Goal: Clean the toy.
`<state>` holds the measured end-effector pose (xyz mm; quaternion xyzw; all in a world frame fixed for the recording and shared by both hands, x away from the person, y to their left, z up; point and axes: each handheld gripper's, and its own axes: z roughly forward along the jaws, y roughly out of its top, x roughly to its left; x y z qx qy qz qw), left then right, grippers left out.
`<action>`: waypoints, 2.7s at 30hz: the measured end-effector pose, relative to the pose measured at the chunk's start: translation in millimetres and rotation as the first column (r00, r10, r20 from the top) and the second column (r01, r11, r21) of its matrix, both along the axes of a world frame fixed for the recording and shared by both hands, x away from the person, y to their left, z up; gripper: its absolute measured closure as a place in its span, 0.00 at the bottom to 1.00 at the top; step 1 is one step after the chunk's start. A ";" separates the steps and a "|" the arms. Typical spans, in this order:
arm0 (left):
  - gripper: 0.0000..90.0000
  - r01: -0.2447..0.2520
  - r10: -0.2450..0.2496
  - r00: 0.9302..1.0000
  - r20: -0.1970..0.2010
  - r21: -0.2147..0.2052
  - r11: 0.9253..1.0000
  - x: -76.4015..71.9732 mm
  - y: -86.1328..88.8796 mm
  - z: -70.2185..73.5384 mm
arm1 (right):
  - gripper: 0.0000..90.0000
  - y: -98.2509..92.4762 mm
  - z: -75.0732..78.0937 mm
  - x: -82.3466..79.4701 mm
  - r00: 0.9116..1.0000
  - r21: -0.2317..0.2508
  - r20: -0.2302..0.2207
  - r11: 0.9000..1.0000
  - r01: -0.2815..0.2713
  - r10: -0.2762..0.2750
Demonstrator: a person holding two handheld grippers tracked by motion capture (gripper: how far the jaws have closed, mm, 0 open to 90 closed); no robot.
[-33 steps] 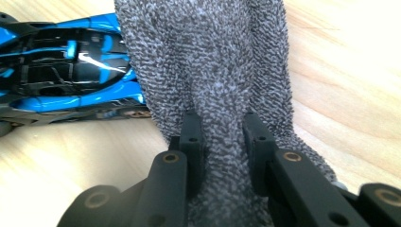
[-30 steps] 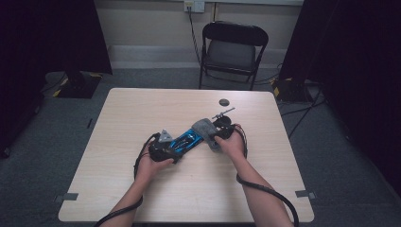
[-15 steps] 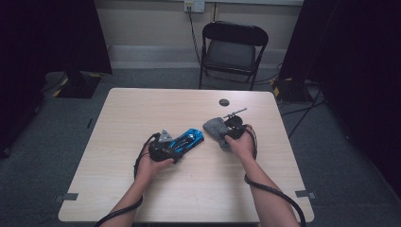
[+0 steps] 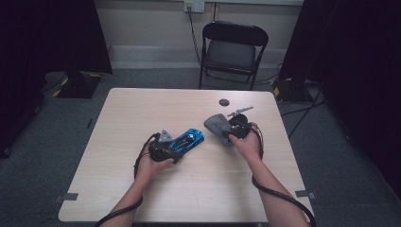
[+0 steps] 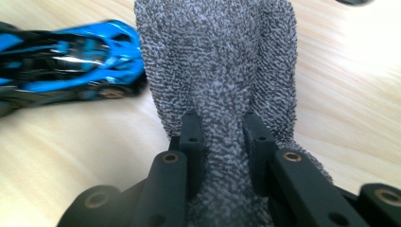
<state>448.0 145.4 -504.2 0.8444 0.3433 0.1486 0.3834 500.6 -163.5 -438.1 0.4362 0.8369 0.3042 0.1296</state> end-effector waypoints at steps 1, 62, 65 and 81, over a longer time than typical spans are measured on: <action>0.27 0.004 -0.004 1.000 0.000 0.005 1.000 0.1 0.2 0.1 | 0.83 2.2 1.8 -1.6 1.000 0.007 -0.001 1.000 -0.011 0.011; 0.27 0.003 -0.003 1.000 -0.001 0.003 1.000 -0.3 -0.1 0.0 | 0.82 100.0 -8.2 -9.4 0.967 -0.069 -0.062 0.966 -0.249 0.245; 0.27 0.003 -0.003 1.000 -0.001 0.004 1.000 -0.3 -0.1 0.1 | 0.82 99.0 -7.9 -6.1 0.968 -0.070 -0.065 0.967 -0.245 0.241; 0.27 0.005 -0.004 1.000 -0.001 0.004 1.000 -0.4 -0.1 0.1 | 0.82 87.6 -9.0 15.9 0.986 -0.070 -0.083 0.986 -0.153 0.147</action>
